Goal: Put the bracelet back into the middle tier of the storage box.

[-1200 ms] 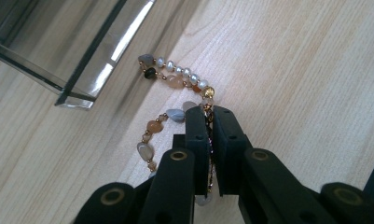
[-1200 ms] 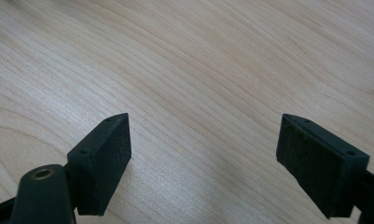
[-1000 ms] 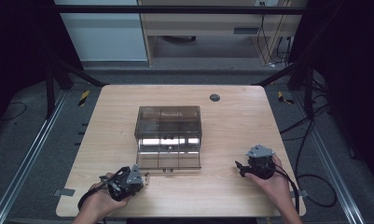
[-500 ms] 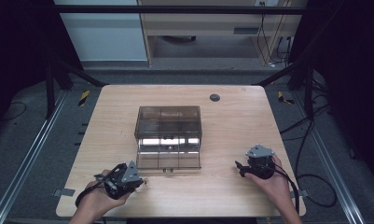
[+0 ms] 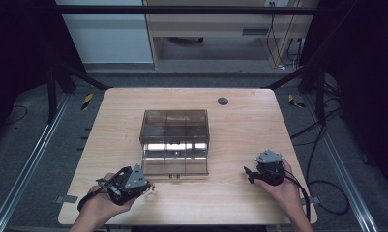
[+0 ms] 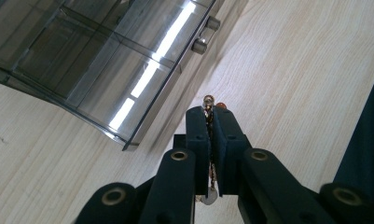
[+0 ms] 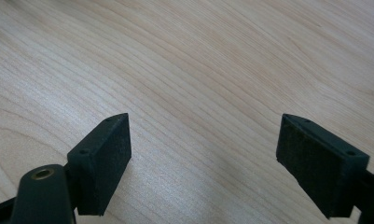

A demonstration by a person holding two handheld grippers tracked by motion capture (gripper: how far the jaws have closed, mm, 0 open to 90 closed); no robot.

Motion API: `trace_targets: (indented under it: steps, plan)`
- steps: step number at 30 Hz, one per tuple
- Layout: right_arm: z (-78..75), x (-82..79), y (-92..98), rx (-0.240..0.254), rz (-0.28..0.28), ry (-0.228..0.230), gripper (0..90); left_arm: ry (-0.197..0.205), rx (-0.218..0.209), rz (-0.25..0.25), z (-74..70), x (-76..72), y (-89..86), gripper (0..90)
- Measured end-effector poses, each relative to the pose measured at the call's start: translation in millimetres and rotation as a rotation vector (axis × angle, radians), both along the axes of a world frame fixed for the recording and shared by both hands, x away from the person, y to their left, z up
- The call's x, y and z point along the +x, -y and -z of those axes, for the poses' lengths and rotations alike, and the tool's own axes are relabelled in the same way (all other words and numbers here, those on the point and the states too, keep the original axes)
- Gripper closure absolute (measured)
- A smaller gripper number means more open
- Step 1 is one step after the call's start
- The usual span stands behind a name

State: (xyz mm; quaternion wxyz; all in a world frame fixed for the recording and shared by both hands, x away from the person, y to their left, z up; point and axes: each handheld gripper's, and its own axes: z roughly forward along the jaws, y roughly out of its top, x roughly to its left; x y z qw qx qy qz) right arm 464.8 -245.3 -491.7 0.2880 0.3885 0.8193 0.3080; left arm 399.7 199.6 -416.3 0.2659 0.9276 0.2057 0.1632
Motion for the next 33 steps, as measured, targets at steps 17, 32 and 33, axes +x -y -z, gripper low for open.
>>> trace_targets:
  steps: [17,32,33]
  plan:
    - [0.6,0.6,-0.4,0.017,0.001,-0.006,17.8,0.041,-0.024,0.020,-25.8,2.1,9.0,85.6]
    - [1.2,1.4,0.2,0.019,0.005,-0.008,17.7,0.105,-0.065,0.049,-67.0,15.0,25.1,85.7]
    - [1.2,1.4,0.3,0.018,0.005,-0.008,17.7,0.105,-0.066,0.052,-67.4,17.1,27.4,85.7]
